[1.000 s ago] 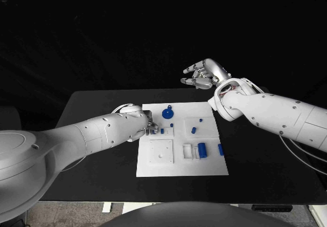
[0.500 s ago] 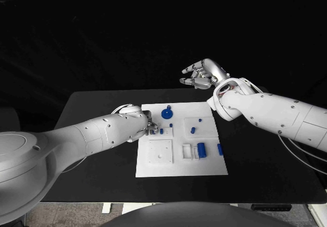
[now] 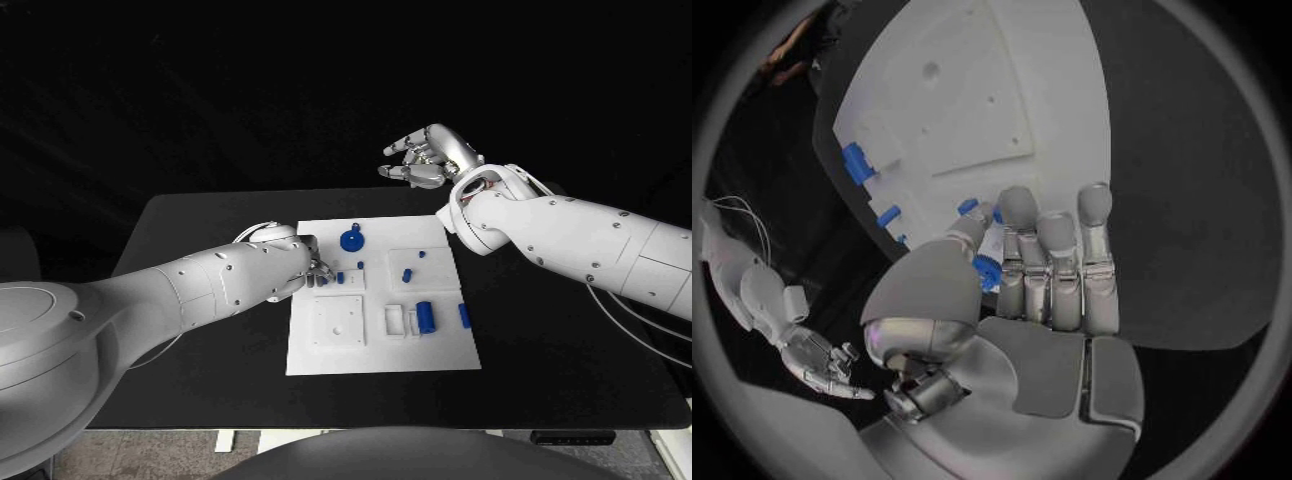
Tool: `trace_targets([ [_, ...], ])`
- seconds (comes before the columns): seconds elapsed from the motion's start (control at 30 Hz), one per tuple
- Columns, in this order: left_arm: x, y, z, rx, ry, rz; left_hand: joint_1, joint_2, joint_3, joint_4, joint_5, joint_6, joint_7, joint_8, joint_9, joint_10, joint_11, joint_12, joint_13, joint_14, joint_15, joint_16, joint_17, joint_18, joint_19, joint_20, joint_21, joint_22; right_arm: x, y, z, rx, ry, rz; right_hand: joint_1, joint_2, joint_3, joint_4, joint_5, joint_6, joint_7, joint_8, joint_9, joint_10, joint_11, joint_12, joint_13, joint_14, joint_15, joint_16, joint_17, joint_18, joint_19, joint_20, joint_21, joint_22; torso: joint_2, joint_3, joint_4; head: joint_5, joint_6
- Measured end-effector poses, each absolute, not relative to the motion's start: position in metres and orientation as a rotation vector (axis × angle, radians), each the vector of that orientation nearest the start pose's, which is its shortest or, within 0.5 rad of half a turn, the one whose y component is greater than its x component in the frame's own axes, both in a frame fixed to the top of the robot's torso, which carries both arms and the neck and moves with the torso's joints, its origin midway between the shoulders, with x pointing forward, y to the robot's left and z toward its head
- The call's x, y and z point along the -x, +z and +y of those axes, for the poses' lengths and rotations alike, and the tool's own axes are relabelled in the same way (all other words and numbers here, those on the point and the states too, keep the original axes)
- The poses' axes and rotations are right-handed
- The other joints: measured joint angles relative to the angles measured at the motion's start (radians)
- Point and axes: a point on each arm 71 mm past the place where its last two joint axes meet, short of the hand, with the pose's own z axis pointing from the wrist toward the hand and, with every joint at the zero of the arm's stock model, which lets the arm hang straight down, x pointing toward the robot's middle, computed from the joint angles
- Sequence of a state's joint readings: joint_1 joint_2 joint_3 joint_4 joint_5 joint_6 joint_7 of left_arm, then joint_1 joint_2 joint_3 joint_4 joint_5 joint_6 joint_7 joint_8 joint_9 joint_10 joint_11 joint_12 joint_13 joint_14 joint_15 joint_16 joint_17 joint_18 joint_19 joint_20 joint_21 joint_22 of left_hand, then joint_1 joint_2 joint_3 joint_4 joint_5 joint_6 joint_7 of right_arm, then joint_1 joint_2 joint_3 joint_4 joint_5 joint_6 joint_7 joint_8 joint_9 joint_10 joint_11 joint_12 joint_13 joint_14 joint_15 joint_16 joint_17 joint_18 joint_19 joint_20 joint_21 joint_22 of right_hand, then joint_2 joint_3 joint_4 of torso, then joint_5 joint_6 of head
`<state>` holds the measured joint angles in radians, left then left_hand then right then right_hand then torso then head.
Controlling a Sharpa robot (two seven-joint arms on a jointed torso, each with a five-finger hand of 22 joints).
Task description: Assemble the parts on the task board
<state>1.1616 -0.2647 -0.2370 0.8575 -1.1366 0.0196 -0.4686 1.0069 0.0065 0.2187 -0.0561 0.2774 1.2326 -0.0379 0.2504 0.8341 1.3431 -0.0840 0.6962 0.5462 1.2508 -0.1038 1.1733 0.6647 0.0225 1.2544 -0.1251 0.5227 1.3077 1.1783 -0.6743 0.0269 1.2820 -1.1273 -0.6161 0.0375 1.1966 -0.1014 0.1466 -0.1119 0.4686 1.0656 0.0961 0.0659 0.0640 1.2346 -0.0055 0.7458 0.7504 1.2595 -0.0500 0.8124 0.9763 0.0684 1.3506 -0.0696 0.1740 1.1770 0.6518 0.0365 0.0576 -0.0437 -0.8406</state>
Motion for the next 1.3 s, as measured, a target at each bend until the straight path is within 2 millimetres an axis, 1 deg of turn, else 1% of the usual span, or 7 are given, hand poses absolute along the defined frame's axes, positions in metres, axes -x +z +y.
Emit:
trace_targets([
  [0.43, -0.536, -0.319, 0.117, 0.103, -0.180, 2.280, 0.007, -0.008, -0.052, 0.028, -0.016, -0.005, 0.002, -0.002, -0.003, -0.004, 0.004, 0.000, 0.000, 0.000, 0.000, 0.000, 0.000, 0.000, 0.004, -0.004, -0.004, 0.000, -0.535, -0.170, -0.196, -0.255, 0.790, 1.376, -0.004, -0.004, 0.000, 0.000, 0.000, 0.000, 0.000, 0.000, 0.000, 0.000, 0.000, 0.000, -0.001, 0.000, 0.000, 0.000, -0.001, 0.000, 0.000, 0.000, 0.000, 0.000, -0.001, -0.0006, 0.0000, -0.002, 0.001],
  [0.6, -0.536, -0.319, 0.124, 0.122, -0.179, 2.271, -0.031, -0.046, -0.119, 0.073, -0.127, -0.062, 0.029, -0.022, -0.016, -0.038, 0.022, 0.004, 0.000, -0.025, 0.006, -0.006, -0.001, 0.000, -0.001, 0.001, -0.021, 0.000, -0.535, -0.170, -0.197, -0.256, 0.789, 1.375, -0.004, -0.004, 0.000, 0.000, 0.000, 0.000, 0.000, 0.000, 0.000, 0.000, 0.000, 0.000, -0.001, 0.000, 0.000, 0.000, -0.001, 0.000, 0.000, 0.000, 0.000, 0.000, -0.001, -0.0008, 0.0001, -0.003, 0.004],
  [0.77, -0.535, -0.317, 0.132, 0.165, -0.194, 2.263, -0.014, -0.084, -0.204, 0.192, -0.202, -0.182, 0.080, -0.048, -0.226, -0.109, 0.058, 0.041, -0.018, -0.081, 0.035, -0.003, -0.025, 0.009, -0.029, 0.029, -0.060, 0.000, -0.535, -0.170, -0.199, -0.257, 0.786, 1.375, -0.004, -0.004, 0.000, 0.000, 0.000, -0.009, 0.005, 0.000, 0.000, 0.000, 0.000, 0.000, -0.002, -0.007, 0.000, 0.000, -0.003, 0.000, 0.000, 0.000, 0.000, 0.000, -0.002, -0.0012, 0.0007, -0.006, 0.004],
  [1.0, -0.535, -0.313, 0.136, 0.254, -0.241, 2.262, 0.009, -0.118, -0.248, 0.286, -0.215, -0.279, 0.107, 0.080, -0.512, -0.149, 0.078, 0.092, -0.091, -0.111, 0.054, 0.030, -0.098, 0.016, -0.019, 0.044, -0.117, 0.000, -0.536, -0.170, -0.200, -0.261, 0.783, 1.375, -0.004, -0.004, 0.000, 0.000, 0.000, -0.009, 0.006, 0.000, 0.000, -0.004, 0.004, 0.000, -0.002, -0.007, 0.000, 0.000, -0.003, 0.000, 0.000, 0.000, -0.004, 0.000, -0.002, -0.0012, 0.0007, -0.006, 0.007],
  [1.23, -0.536, -0.306, 0.139, 0.332, -0.301, 2.238, 0.021, -0.104, -0.286, 0.284, -0.191, -0.304, 0.121, 0.127, -0.603, -0.200, 0.092, 0.069, -0.133, -0.151, 0.069, 0.000, -0.148, 0.032, -0.033, 0.065, -0.191, -0.008, -0.536, -0.170, -0.201, -0.264, 0.782, 1.375, -0.004, -0.004, -0.003, 0.003, 0.004, -0.009, 0.006, 0.000, 0.000, -0.004, 0.004, 0.000, -0.004, -0.007, 0.000, 0.000, -0.004, 0.000, 0.000, 0.000, -0.004, -0.002, -0.001, -0.0012, 0.0005, -0.005, 0.011],
  [1.27, -0.536, -0.304, 0.139, 0.338, -0.311, 2.231, 0.041, -0.078, -0.288, 0.248, -0.139, -0.304, 0.122, 0.132, -0.608, -0.202, 0.094, 0.061, -0.144, -0.153, 0.071, -0.007, -0.158, 0.032, -0.034, 0.066, -0.203, -0.013, -0.536, -0.170, -0.202, -0.265, 0.781, 1.375, -0.004, -0.004, -0.003, 0.003, 0.004, -0.009, 0.006, 0.000, 0.000, -0.004, 0.004, 0.000, -0.004, -0.007, 0.000, 0.000, -0.004, 0.000, 0.000, 0.000, -0.004, -0.002, -0.001, -0.0010, 0.0006, -0.006, 0.012],
  [1.3, -0.537, -0.303, 0.140, 0.345, -0.325, 2.221, 0.084, -0.042, -0.286, 0.191, -0.012, -0.304, 0.122, 0.135, -0.614, -0.203, 0.094, 0.053, -0.158, -0.156, 0.070, -0.012, -0.168, 0.032, -0.034, 0.066, -0.215, -0.018, -0.536, -0.170, -0.202, -0.265, 0.781, 1.375, -0.004, -0.004, -0.003, 0.003, 0.004, -0.009, 0.006, 0.000, 0.000, -0.004, 0.004, 0.000, -0.004, -0.007, 0.000, 0.000, -0.004, 0.000, 0.000, 0.000, -0.004, -0.002, -0.001, -0.0008, 0.0007, -0.007, 0.014],
])
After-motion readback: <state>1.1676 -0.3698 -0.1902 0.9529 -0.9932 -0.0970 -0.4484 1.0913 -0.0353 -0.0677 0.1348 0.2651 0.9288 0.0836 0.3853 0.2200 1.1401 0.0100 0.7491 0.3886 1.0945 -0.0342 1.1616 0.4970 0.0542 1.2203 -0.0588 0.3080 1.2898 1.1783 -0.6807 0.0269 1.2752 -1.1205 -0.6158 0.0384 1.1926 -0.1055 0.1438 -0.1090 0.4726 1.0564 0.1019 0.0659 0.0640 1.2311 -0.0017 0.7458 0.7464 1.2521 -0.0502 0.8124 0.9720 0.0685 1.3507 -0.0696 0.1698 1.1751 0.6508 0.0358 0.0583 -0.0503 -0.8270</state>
